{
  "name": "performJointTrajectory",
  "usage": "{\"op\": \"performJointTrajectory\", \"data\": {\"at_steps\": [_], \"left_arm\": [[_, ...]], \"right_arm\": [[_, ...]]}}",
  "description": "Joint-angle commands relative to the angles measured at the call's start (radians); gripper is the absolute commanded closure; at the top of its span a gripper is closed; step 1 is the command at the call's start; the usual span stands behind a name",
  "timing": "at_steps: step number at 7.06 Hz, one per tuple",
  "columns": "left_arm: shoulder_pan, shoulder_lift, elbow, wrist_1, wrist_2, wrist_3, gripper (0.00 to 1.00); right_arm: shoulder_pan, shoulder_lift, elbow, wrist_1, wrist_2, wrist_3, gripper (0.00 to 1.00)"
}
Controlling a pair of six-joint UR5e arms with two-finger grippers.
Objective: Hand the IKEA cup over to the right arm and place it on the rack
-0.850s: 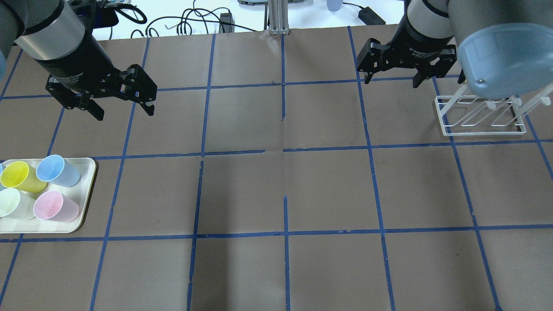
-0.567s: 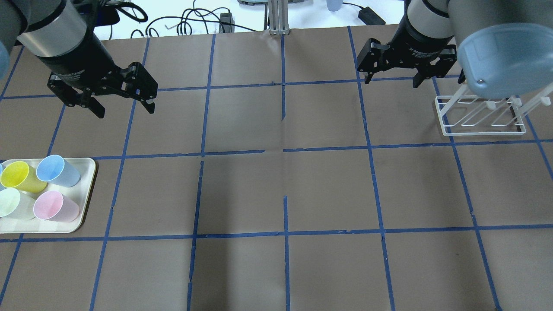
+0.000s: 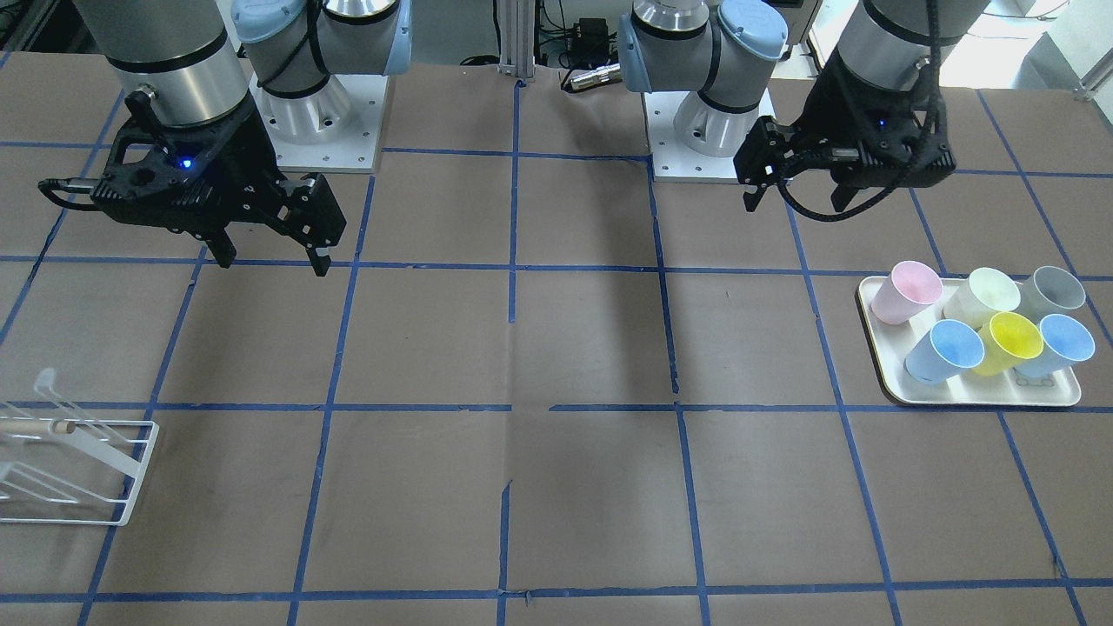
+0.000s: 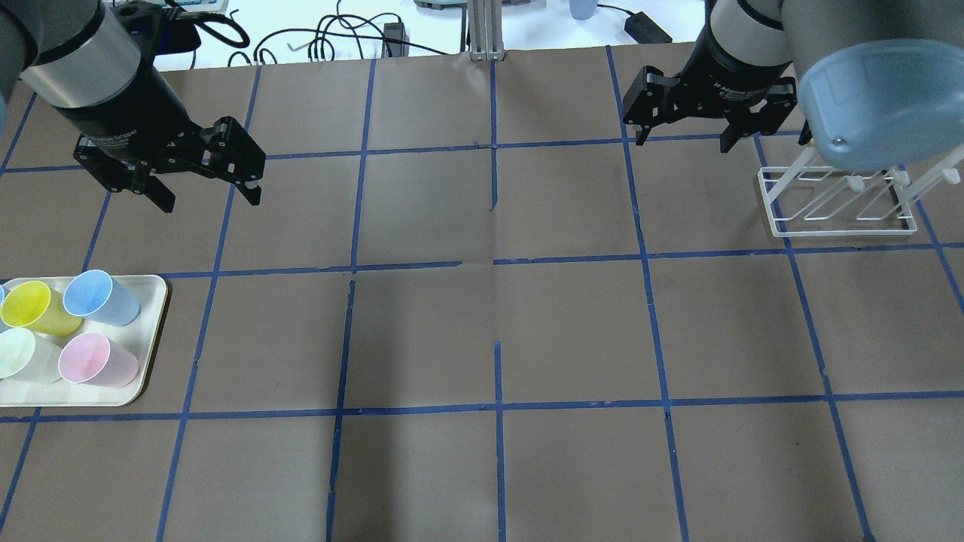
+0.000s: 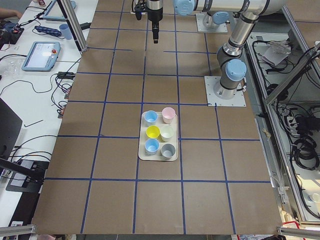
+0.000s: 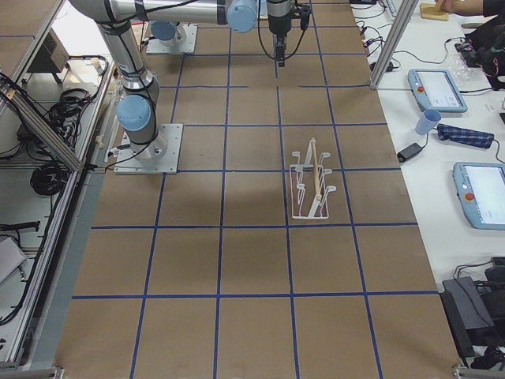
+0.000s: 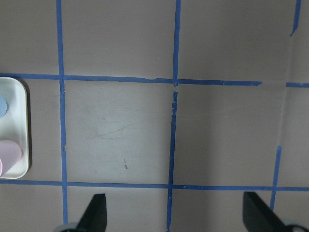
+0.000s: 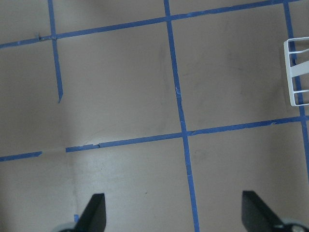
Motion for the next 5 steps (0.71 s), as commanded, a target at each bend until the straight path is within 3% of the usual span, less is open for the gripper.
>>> {"op": "performJointTrajectory", "data": {"at_steps": [1, 3, 5], "left_arm": [[0.191, -0.004, -0.007, -0.005, 0.011, 0.227, 0.00], [0.380, -0.031, -0.027, 0.007, 0.008, 0.498, 0.00], [0.478, -0.131, -0.041, 0.105, 0.014, 0.721, 0.00]], "right_arm": [[0.000, 0.000, 0.000, 0.000, 0.000, 0.000, 0.00], [0.000, 0.002, -0.005, 0.002, -0.003, -0.005, 0.00], [0.000, 0.000, -0.005, 0.002, -0.003, -0.005, 0.00]]}}
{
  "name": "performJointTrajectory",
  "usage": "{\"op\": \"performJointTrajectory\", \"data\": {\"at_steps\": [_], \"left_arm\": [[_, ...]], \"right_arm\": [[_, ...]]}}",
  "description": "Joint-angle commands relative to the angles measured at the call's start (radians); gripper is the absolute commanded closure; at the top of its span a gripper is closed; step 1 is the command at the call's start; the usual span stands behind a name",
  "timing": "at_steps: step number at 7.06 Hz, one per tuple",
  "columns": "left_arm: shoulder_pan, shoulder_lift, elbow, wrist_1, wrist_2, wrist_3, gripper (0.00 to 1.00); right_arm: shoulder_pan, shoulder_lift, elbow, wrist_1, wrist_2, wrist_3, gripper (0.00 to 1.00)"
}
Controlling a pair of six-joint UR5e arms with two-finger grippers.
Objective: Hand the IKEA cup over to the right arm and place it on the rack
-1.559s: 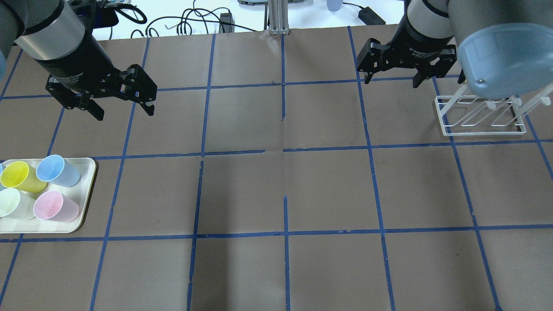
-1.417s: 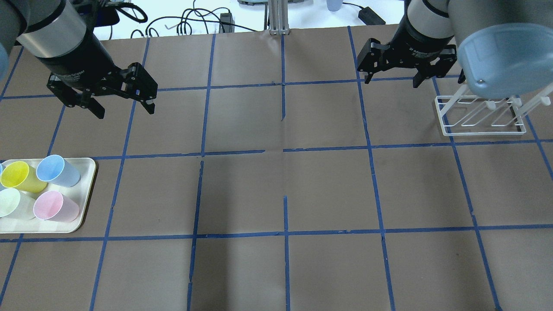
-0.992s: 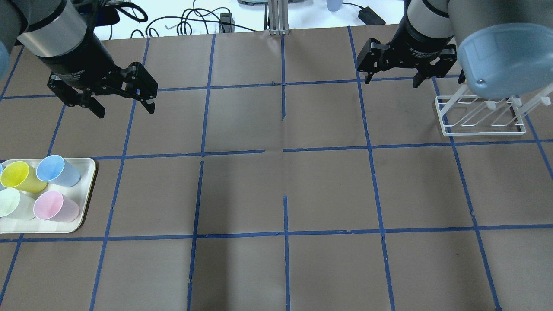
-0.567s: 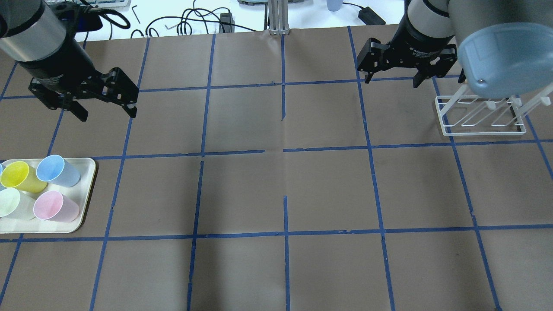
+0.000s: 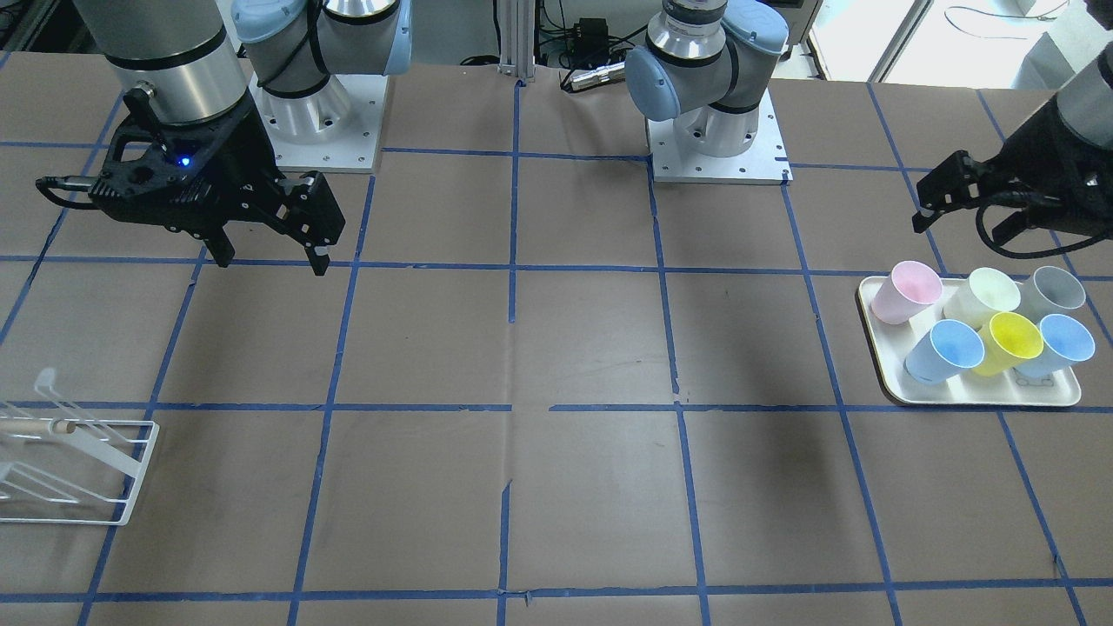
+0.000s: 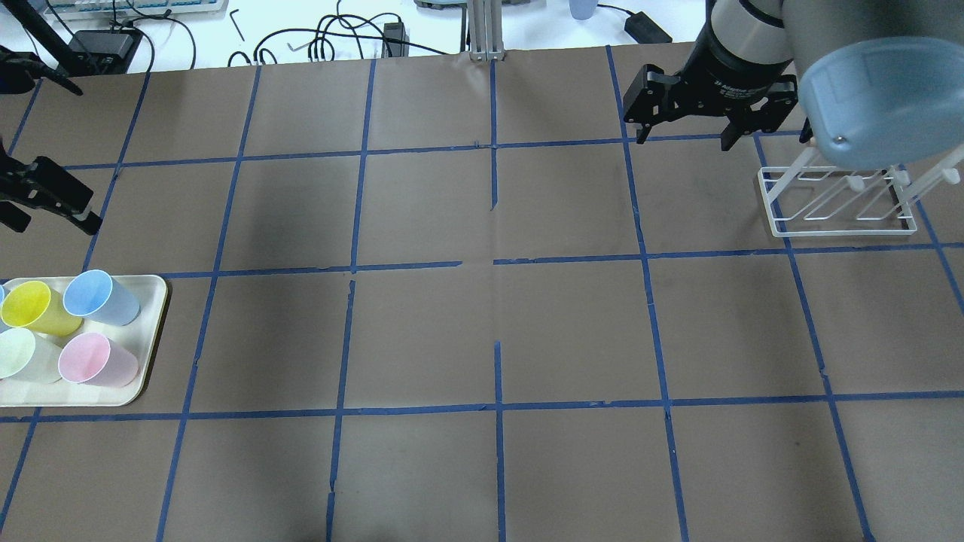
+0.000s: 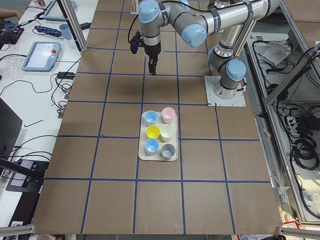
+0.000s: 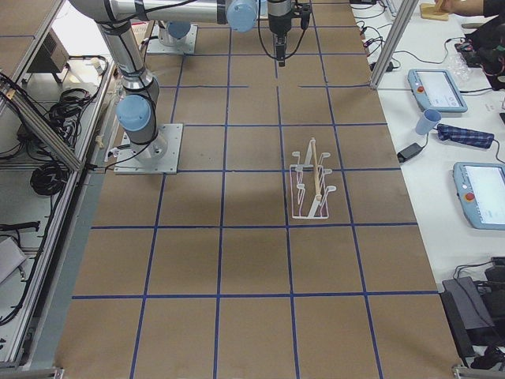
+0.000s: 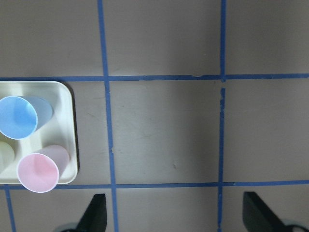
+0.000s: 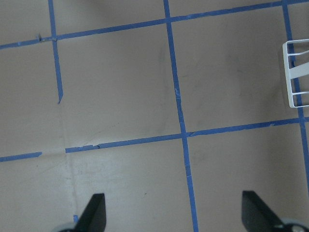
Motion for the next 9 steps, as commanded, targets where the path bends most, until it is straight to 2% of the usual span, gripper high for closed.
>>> {"op": "performJointTrajectory", "data": {"at_steps": [1, 2, 4, 5, 6, 9], "left_arm": [[0.123, -0.123, -0.029, 0.142, 0.004, 0.206, 0.00], [0.174, -0.178, -0.070, 0.270, -0.001, 0.286, 0.00], [0.199, -0.260, -0.109, 0.421, 0.002, 0.427, 0.00], [0.216, -0.296, -0.127, 0.460, -0.001, 0.434, 0.00], [0.216, -0.320, -0.138, 0.558, 0.000, 0.427, 0.00], [0.224, -0.346, -0.158, 0.585, -0.007, 0.433, 0.02]], "right_arm": [[0.000, 0.000, -0.002, -0.001, -0.002, -0.003, 0.00], [0.000, 0.000, -0.001, -0.001, -0.001, 0.001, 0.00], [0.000, 0.000, -0.001, -0.001, -0.002, 0.001, 0.00], [0.000, 0.000, -0.001, -0.001, -0.004, 0.001, 0.00], [0.000, 0.000, -0.001, -0.001, -0.004, 0.001, 0.00], [0.000, 0.000, -0.001, -0.001, -0.004, 0.001, 0.00]]}}
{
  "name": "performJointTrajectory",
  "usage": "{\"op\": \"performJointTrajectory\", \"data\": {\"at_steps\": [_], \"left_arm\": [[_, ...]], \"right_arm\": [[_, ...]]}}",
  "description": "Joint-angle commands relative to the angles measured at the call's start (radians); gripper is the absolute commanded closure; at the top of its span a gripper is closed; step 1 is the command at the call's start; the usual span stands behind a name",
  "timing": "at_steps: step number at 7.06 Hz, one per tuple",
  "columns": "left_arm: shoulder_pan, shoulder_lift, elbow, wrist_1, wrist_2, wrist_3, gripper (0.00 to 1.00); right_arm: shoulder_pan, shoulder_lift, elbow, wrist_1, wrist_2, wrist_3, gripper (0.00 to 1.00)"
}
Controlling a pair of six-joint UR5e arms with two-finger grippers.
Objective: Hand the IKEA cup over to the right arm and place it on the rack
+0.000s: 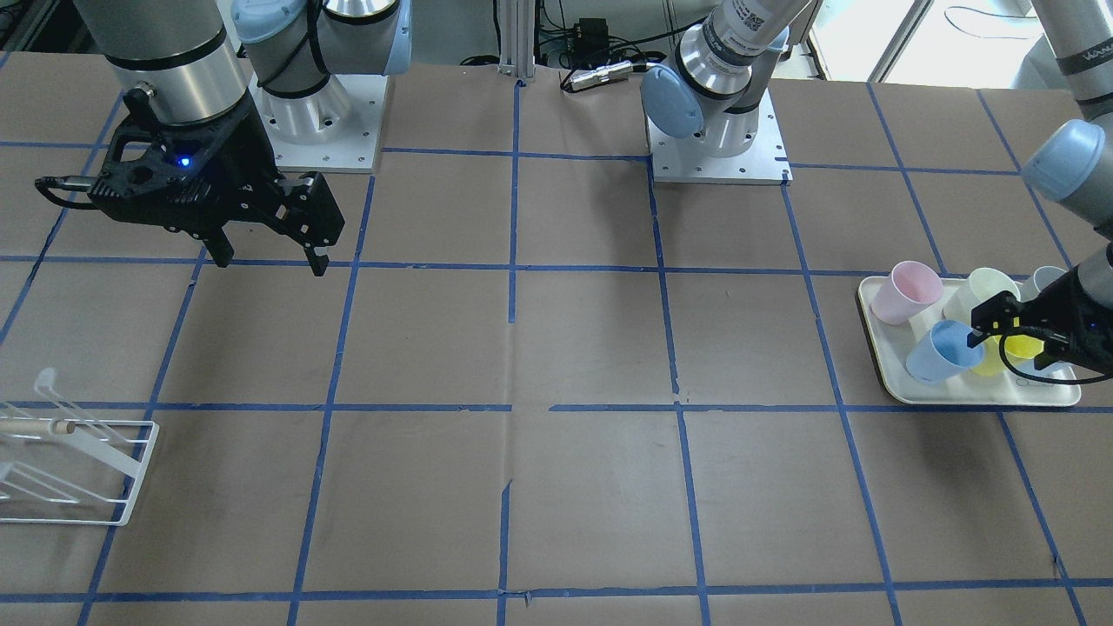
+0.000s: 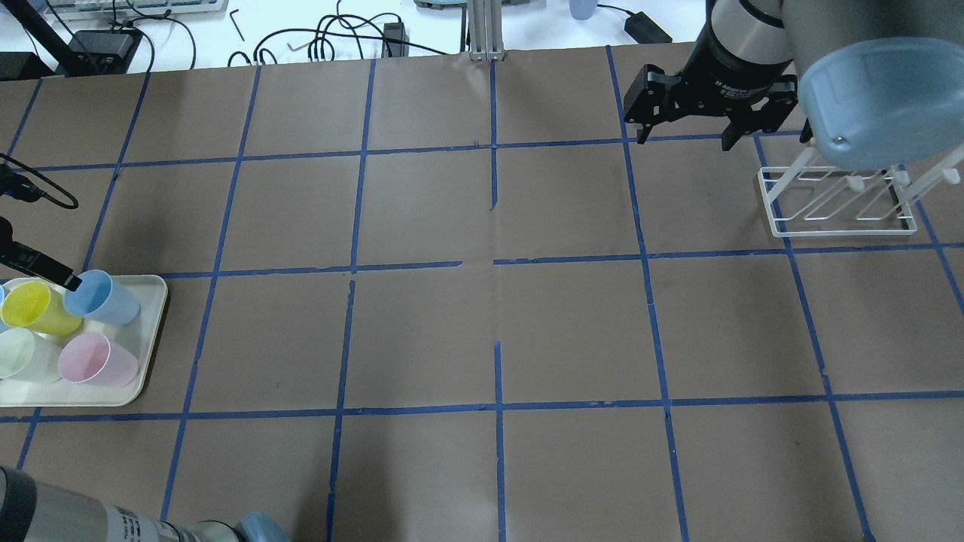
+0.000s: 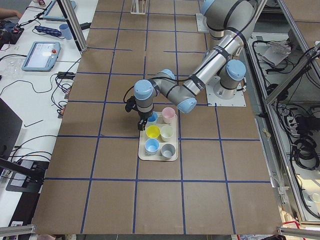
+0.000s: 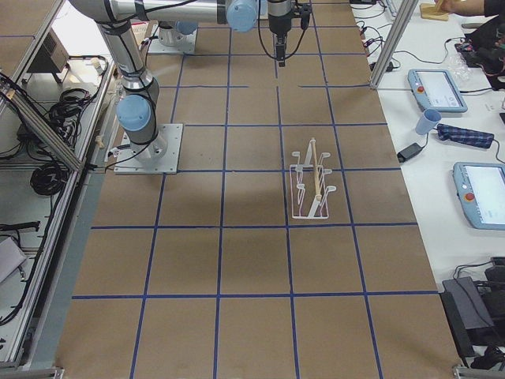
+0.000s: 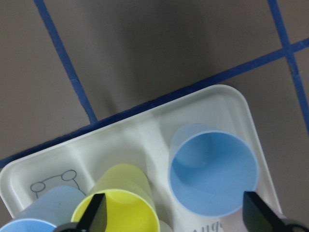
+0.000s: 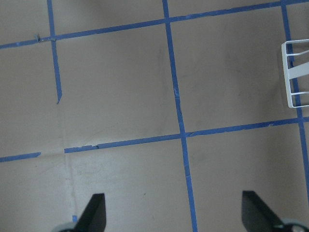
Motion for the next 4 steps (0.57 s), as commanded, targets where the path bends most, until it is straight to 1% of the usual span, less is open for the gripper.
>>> {"op": "performJointTrajectory", "data": {"at_steps": [1, 3, 4], "left_arm": [[0.002, -0.016, -0.008, 0.009, -0.002, -0.006, 0.05], [0.002, -0.030, -0.010, 0.009, -0.002, -0.010, 0.06], [0.002, -0.036, -0.008, 0.009, -0.002, -0.013, 0.10]], "right_arm": [[0.000, 0.000, 0.000, 0.000, 0.000, 0.000, 0.00], [0.000, 0.000, 0.001, 0.002, 0.000, 0.000, 0.00], [0.000, 0.000, 0.001, 0.002, 0.000, 0.000, 0.00]]}}
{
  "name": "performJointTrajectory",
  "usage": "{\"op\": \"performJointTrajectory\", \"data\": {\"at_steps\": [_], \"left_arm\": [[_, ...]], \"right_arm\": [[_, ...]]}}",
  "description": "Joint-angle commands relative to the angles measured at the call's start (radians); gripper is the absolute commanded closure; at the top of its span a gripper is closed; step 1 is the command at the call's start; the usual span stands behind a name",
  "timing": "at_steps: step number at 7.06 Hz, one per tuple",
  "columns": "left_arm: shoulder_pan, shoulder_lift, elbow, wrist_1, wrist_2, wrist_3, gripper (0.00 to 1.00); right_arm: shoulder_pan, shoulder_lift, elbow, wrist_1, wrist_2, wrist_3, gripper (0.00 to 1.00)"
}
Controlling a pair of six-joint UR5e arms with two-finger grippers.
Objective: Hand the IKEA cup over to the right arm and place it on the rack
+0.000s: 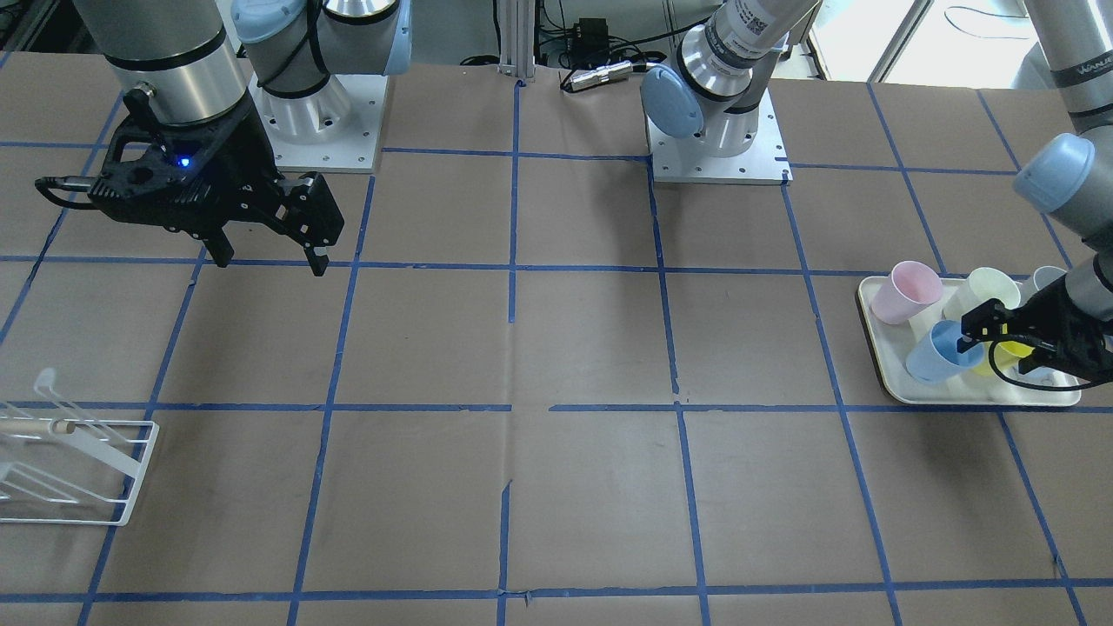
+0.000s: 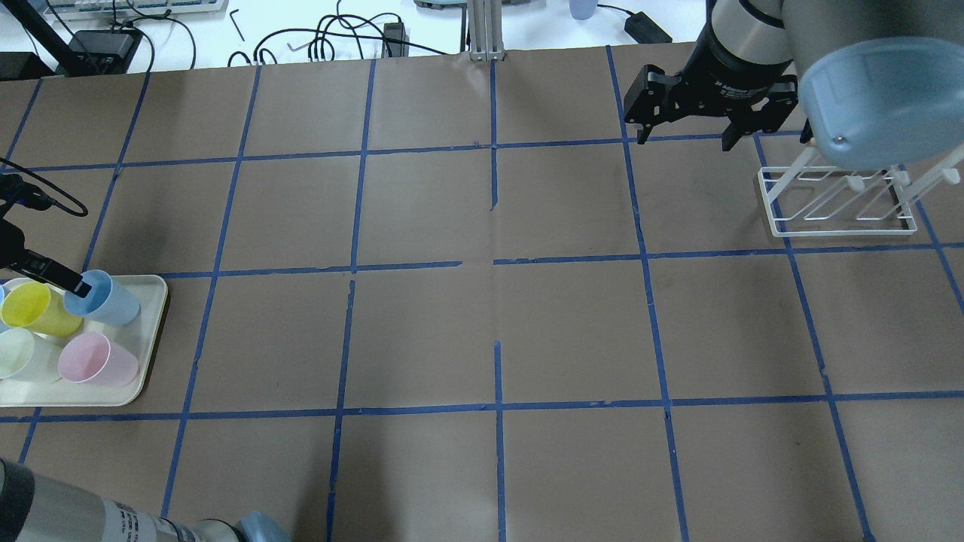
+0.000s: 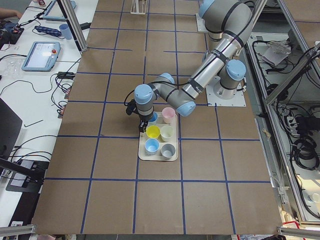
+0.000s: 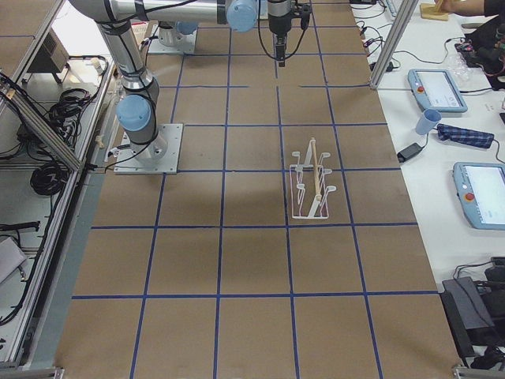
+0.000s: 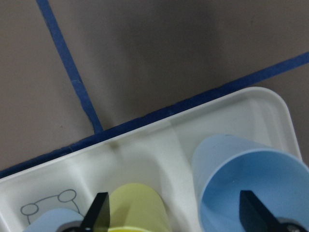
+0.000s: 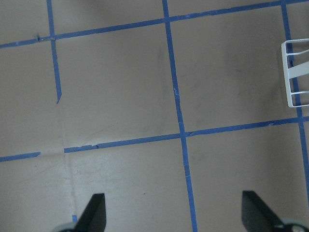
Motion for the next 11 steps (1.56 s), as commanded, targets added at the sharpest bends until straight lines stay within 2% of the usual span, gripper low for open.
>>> {"op": "performJointTrajectory", "data": {"at_steps": [1, 2, 5, 7, 8, 11], "left_arm": [[-0.001, -0.009, 0.001, -0.001, 0.000, -0.003, 0.24], [-0.001, -0.009, 0.001, -0.003, 0.000, -0.004, 0.40], [-0.011, -0.009, -0.001, -0.018, -0.002, -0.018, 0.61], [-0.015, -0.006, -0.018, -0.021, 0.001, -0.050, 0.95], [-0.015, -0.003, -0.018, -0.023, 0.006, -0.069, 1.00], [-0.047, 0.047, 0.034, -0.102, 0.006, -0.109, 1.00]], "right_arm": [[0.000, 0.000, 0.002, 0.000, 0.000, 0.000, 0.00], [0.000, 0.000, 0.002, 0.000, -0.001, 0.000, 0.00], [0.000, 0.000, 0.002, -0.001, 0.000, 0.000, 0.00], [0.000, 0.000, 0.000, -0.001, 0.000, 0.000, 0.00], [0.000, 0.000, -0.003, -0.001, 0.000, 0.000, 0.00], [0.000, 0.001, -0.005, 0.000, 0.002, -0.003, 0.00]]}}
